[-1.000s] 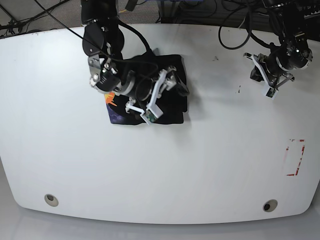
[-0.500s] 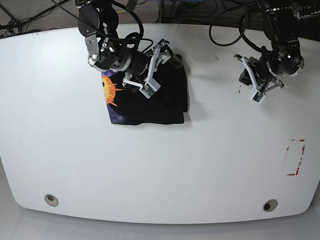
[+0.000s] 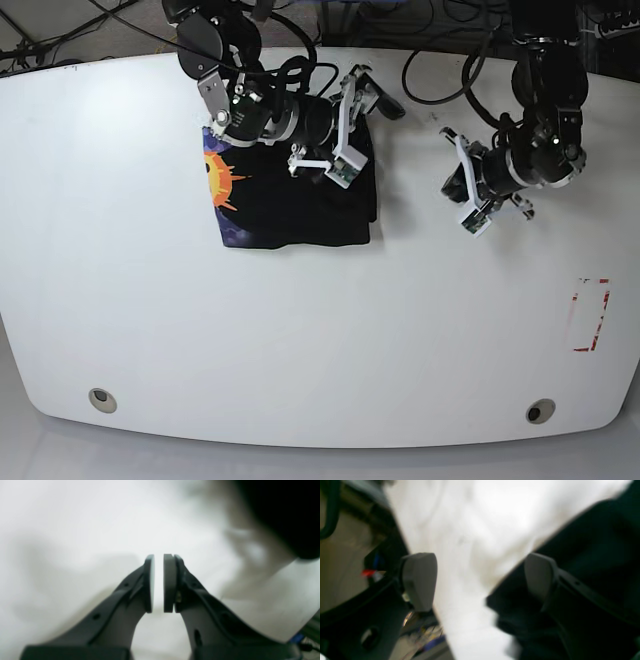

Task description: Fold the T-shirt properly

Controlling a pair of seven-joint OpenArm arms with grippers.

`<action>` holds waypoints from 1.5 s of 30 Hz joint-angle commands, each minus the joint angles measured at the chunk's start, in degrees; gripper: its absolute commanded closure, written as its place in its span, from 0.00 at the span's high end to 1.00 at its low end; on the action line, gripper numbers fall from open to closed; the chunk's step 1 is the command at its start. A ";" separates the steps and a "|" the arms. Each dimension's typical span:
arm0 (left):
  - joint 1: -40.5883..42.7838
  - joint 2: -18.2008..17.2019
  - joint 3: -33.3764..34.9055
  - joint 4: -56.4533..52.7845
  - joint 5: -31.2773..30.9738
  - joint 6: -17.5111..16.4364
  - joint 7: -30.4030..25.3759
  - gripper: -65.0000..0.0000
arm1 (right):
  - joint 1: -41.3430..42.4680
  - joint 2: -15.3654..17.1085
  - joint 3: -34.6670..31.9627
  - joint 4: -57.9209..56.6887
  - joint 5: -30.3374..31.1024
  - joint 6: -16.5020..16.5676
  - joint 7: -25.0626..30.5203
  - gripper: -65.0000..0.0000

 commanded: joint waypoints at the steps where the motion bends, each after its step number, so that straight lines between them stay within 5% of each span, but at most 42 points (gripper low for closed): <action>1: -0.38 -0.81 2.31 2.35 -0.44 -0.06 -0.31 0.07 | -0.08 0.77 3.49 3.57 0.96 0.48 1.85 0.80; 6: -2.58 -0.55 10.58 2.79 -0.44 -0.06 -0.66 0.07 | 0.89 3.58 12.54 3.39 5.44 4.62 2.02 0.80; 12: -3.99 -0.37 18.31 2.79 -0.79 -0.06 -3.12 0.07 | 4.32 7.27 23.62 -4.35 13.71 5.32 2.02 0.80; 15: -3.99 -0.37 22.36 3.75 -0.53 -0.06 -6.29 0.07 | 5.46 8.15 27.13 -7.07 14.06 5.32 2.02 0.67; 20: -4.08 1.91 25.79 3.75 0.26 -0.06 -6.99 0.07 | 11.00 8.42 27.31 -14.28 14.06 5.06 2.02 0.40; 23: -3.99 2.44 27.54 3.67 3.43 -0.06 -6.99 0.07 | 12.93 8.42 27.31 -17.80 13.53 5.06 2.02 0.34; 32: -4.60 3.49 28.95 -8.47 14.15 -0.06 -7.78 0.07 | 16.01 6.31 27.22 -23.34 0.70 5.50 4.92 0.34; 45: -13.04 -0.81 28.95 -27.19 22.59 -0.06 -22.46 0.07 | 8.98 6.57 27.22 -18.24 -0.27 8.13 4.84 0.34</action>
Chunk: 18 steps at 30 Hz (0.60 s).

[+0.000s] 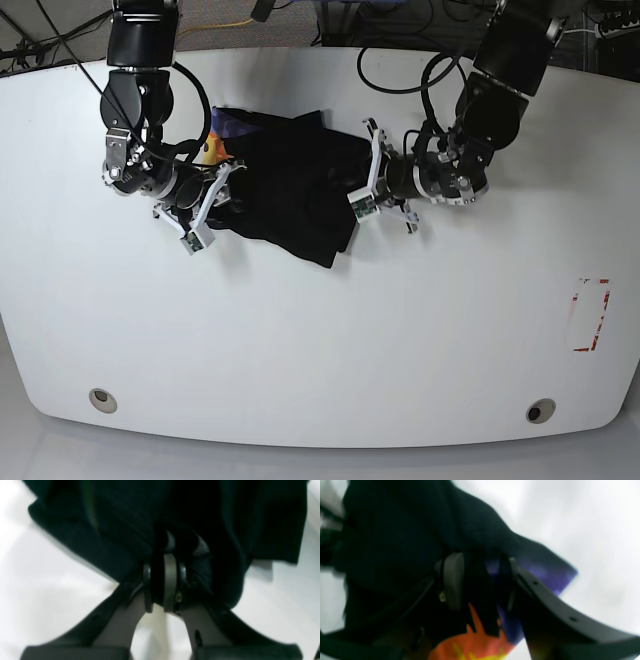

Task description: Fold the T-shirt properly

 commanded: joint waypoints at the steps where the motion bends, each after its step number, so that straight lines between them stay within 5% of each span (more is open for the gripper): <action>1: -2.01 -2.26 -0.27 -2.21 7.90 1.91 7.55 0.07 | -1.52 -1.33 -0.01 6.81 1.48 0.75 0.31 0.34; 11: -6.67 -3.05 -12.40 6.23 7.64 1.91 7.81 0.07 | -2.31 -2.12 0.34 16.39 1.56 0.92 -2.24 0.34; 18: 0.19 -1.91 -16.71 19.42 7.81 1.91 7.81 0.07 | -1.08 -1.41 -0.19 16.21 0.95 0.92 -2.33 0.34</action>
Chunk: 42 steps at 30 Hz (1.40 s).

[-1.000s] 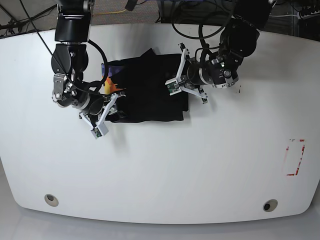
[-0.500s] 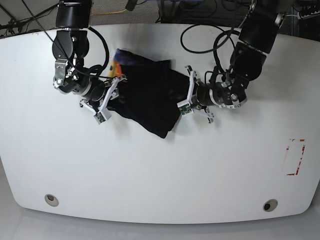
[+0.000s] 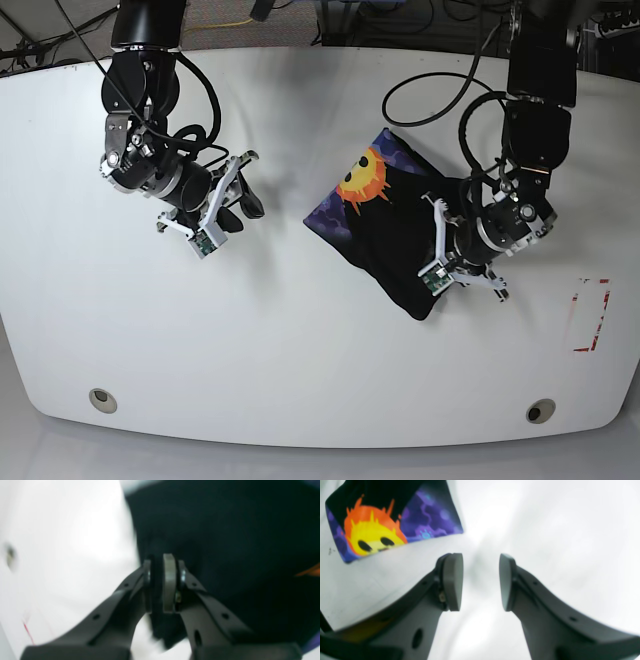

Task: Fold the T-shirt properly
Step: 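Hold the bundle with both grippers and square it into a neat rectangle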

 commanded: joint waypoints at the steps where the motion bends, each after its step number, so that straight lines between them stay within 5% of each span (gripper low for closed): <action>1: 2.01 0.00 -0.82 4.21 -0.45 -0.23 -0.28 0.07 | 1.61 -0.06 -0.80 -0.32 0.36 0.27 1.28 0.34; 7: 10.45 0.08 -0.91 10.10 -0.45 -0.23 -0.28 0.07 | 3.98 -0.50 -8.63 -3.48 0.27 -0.17 2.77 0.34; 17: 19.15 0.08 -3.28 8.52 -0.45 -0.23 -0.45 0.07 | 11.37 -5.60 -15.13 -15.44 0.18 -0.26 9.81 0.34; 25: 20.47 0.08 -8.29 3.16 -0.36 -0.23 -0.63 0.07 | 16.55 -7.09 -15.31 -24.41 0.18 -0.26 12.18 0.34; 34: 20.64 -0.09 -10.58 2.98 -0.27 -0.23 -0.63 0.07 | 16.90 -5.25 -23.13 -34.52 0.10 -0.61 23.96 0.34; 42: 16.69 0.08 -13.48 0.52 -0.18 -0.23 -0.36 0.07 | 11.72 -4.72 -25.33 -30.73 0.18 -5.01 25.37 0.34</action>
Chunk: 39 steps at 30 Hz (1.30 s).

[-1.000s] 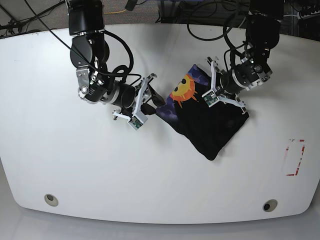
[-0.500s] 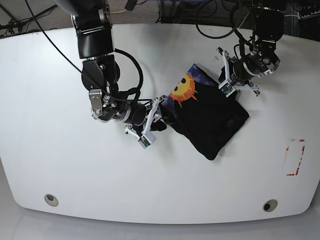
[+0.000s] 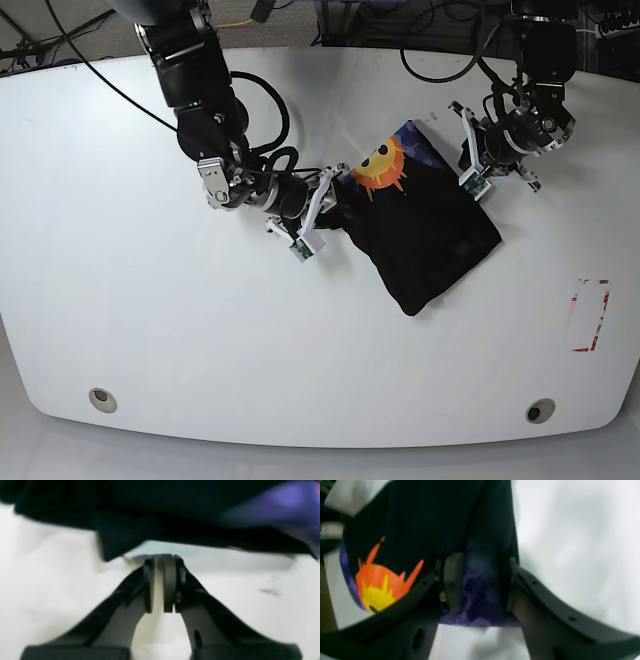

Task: Fold the T-shirt properly
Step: 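Hold the bundle with both grippers and square it into a neat rectangle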

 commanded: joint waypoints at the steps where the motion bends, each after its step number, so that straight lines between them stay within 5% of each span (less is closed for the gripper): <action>1: -3.16 -0.29 -0.02 -1.32 -0.64 0.18 -0.96 0.07 | -0.38 0.66 0.05 3.68 0.23 -0.03 0.30 0.34; 7: -8.62 -0.38 -0.11 -6.42 -0.56 0.18 -0.96 0.07 | -6.88 1.28 -0.04 10.80 0.23 -0.55 -1.99 0.33; 13: -10.55 -0.82 -0.37 -6.95 -0.47 0.18 -0.96 0.07 | -10.57 1.01 -4.26 14.84 0.32 -5.74 -2.34 0.33; 23: -7.91 -2.49 -6.70 6.32 -0.73 0.18 1.68 0.08 | -10.49 3.30 -4.00 23.28 4.62 -8.03 -2.43 0.33; 27: -8.00 1.73 -6.88 9.75 -0.56 0.18 4.14 0.12 | -10.40 4.79 0.84 24.42 8.58 -8.03 -2.43 0.34; 33: -8.18 9.82 -6.52 12.57 -0.56 0.18 8.36 0.51 | -8.81 9.80 6.02 24.07 13.33 -7.94 -2.43 0.34; 36: -7.91 13.60 -5.29 12.57 -0.56 0.93 8.28 0.52 | -8.81 11.21 6.11 24.33 13.41 -8.03 -2.43 0.34; 39: -7.74 15.54 -3.53 12.13 -0.56 6.56 8.28 0.52 | -8.81 12.35 6.20 24.16 13.41 -8.03 -2.51 0.34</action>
